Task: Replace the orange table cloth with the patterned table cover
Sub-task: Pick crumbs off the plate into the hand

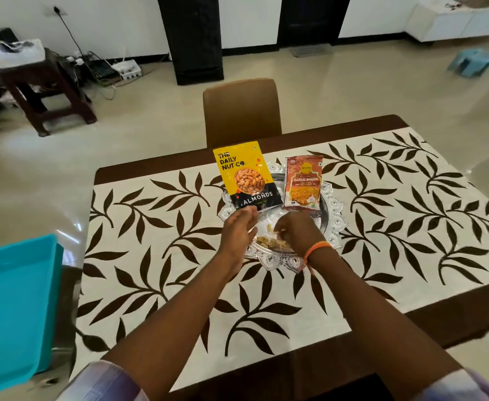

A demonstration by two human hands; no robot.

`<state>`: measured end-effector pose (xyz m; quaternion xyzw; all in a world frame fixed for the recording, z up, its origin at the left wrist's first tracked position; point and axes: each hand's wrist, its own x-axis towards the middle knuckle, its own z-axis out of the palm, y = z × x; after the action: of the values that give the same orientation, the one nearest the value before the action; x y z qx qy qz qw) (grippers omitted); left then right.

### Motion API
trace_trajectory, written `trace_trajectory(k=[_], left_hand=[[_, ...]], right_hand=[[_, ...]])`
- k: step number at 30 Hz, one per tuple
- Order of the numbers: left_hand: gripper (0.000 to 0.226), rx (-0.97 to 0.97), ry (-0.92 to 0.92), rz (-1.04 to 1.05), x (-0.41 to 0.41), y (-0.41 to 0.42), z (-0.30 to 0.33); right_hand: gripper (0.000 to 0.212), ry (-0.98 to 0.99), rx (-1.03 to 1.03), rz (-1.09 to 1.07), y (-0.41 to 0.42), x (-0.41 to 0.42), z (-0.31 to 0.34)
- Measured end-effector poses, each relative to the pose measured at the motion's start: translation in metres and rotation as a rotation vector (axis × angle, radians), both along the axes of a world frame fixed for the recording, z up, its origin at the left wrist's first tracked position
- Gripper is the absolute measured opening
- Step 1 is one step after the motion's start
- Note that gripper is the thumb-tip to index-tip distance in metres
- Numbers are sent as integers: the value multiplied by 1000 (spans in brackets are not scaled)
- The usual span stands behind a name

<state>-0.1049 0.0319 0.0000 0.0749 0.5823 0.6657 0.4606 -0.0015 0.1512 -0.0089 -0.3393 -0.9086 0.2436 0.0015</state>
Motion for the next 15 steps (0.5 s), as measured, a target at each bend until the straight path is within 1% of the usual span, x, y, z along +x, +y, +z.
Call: trace_trajectory(k=[1, 3, 4, 5, 6, 8, 11, 13, 15], left_hand=[[31, -14, -34, -1, 0, 3, -1], [34, -32, -140, -22, 0, 9, -4], [38, -28, -218, -36, 0, 12, -4], [43, -12, -309, -42, 2, 15, -5], [46, 2, -394, -39, 5, 17, -4], [50, 38, -522, -17, 10, 22, -4], [56, 126, -651, -6, 17, 26, -6], [63, 163, -690, 7, 17, 28, -7], [56, 177, -701, 20, 15, 29, -5]], right_hand=[[15, 93, -81, -75, 3, 2, 2], [11, 278, -329, -241, 6, 8, 13], [13, 364, -436, -299, 8, 12, 20], [17, 434, -504, -319, 10, 14, 25], [17, 462, -524, -291, 10, 15, 33], [16, 440, -484, -194, 3, 11, 46], [14, 359, -299, -40, -14, -2, 58], [16, 328, -249, -8, -22, -8, 62], [18, 305, -207, 0, -22, -12, 65]])
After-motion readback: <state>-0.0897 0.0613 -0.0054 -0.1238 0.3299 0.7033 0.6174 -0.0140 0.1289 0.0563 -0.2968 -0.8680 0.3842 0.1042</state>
